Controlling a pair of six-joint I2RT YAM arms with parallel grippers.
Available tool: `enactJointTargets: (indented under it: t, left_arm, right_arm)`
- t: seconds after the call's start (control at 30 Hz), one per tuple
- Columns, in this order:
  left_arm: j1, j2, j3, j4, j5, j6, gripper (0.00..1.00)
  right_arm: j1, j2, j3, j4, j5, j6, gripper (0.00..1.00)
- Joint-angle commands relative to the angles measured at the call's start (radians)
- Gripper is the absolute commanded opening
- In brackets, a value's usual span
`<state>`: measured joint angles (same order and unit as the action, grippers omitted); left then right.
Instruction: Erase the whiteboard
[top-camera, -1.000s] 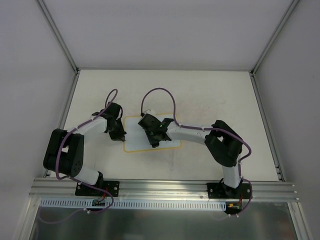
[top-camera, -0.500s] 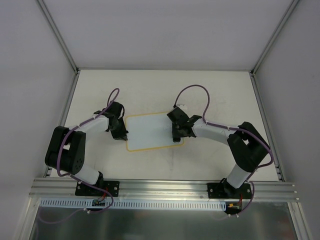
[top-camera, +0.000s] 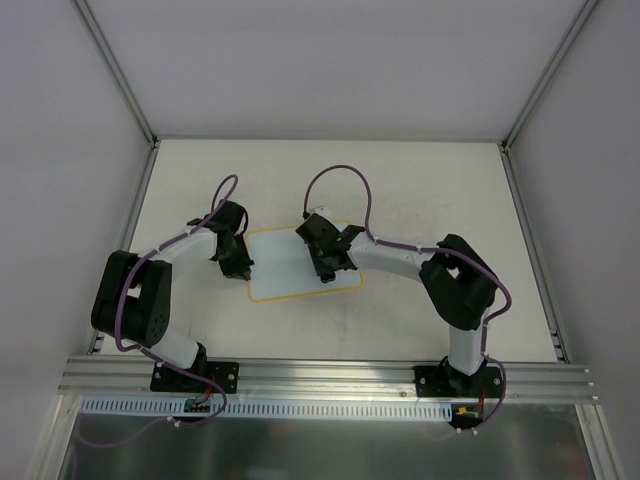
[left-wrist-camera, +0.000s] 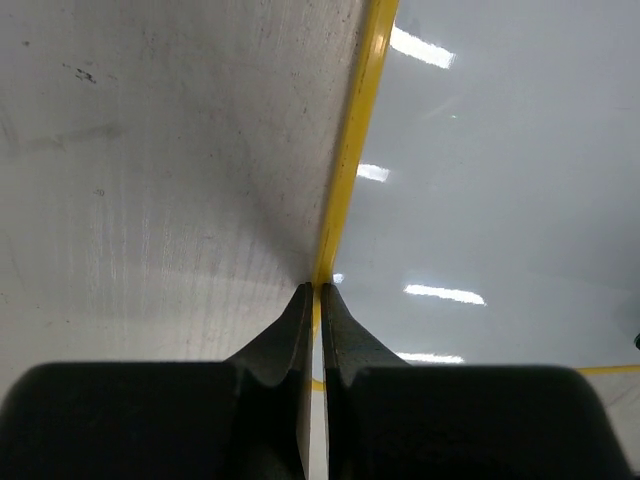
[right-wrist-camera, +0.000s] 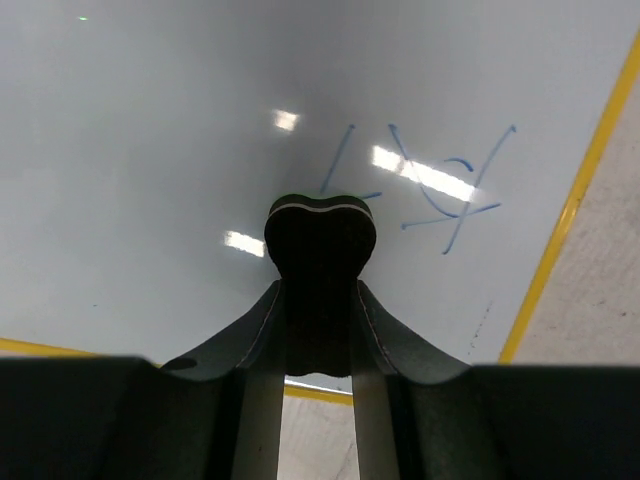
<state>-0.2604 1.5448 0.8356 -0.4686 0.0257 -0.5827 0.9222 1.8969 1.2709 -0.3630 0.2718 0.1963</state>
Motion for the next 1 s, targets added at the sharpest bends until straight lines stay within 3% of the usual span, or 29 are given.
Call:
enactJointTargets:
  t: [0.0, 0.4, 0.57, 0.97]
  left_arm:
    - [0.003, 0.047, -0.021, -0.051, -0.075, 0.026, 0.00]
    - [0.003, 0.055, -0.010, -0.061, -0.084, 0.030, 0.00]
    - [0.003, 0.060, 0.003, -0.062, -0.066, 0.038, 0.00]
    - [0.003, 0.061, 0.008, -0.061, -0.063, 0.053, 0.00]
  right_arm:
    - [0.020, 0.048, 0.013, -0.030, -0.056, -0.031, 0.00]
    - [-0.203, -0.174, -0.249, -0.116, 0.047, 0.083, 0.00]
    - [-0.195, -0.161, -0.151, -0.123, 0.029, 0.023, 0.00]
    - [-0.016, 0.141, 0.263, -0.103, -0.097, -0.182, 0.00]
